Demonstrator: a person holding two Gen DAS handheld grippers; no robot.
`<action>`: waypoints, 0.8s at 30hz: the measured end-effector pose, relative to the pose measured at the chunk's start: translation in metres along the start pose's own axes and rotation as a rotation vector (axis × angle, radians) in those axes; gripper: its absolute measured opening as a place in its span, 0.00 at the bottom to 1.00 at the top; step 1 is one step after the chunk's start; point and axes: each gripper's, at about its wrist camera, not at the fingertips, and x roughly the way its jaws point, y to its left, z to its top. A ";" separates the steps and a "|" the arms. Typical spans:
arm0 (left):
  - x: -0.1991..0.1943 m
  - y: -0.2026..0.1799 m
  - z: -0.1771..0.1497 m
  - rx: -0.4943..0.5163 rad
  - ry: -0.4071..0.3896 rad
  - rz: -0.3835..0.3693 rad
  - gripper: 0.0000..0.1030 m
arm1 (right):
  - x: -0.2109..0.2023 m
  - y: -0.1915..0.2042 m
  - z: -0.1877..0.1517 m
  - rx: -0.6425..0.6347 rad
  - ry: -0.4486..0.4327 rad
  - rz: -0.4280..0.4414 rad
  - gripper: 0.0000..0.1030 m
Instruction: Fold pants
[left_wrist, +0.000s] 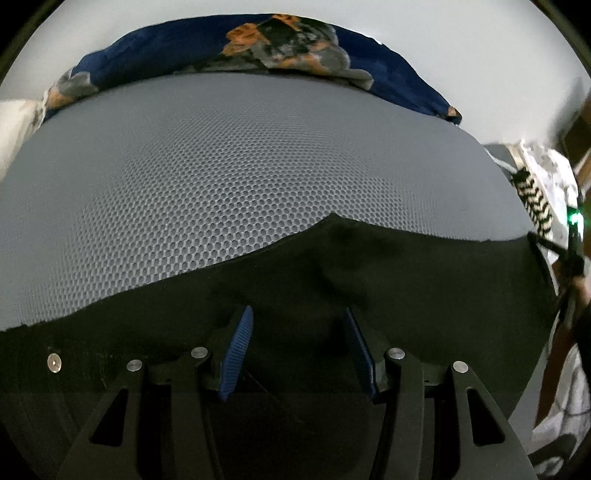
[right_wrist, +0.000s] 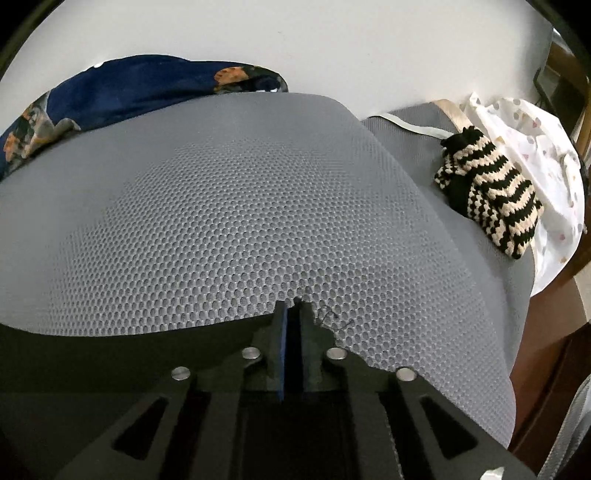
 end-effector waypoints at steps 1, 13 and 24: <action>0.000 -0.003 0.000 0.017 0.001 0.012 0.51 | -0.005 -0.004 0.000 0.028 0.003 0.003 0.26; -0.024 -0.005 -0.016 0.055 0.005 -0.022 0.51 | -0.093 0.076 -0.019 -0.092 0.003 0.303 0.32; -0.084 0.060 -0.041 -0.025 -0.047 0.097 0.53 | -0.105 0.299 -0.030 -0.494 0.098 0.742 0.32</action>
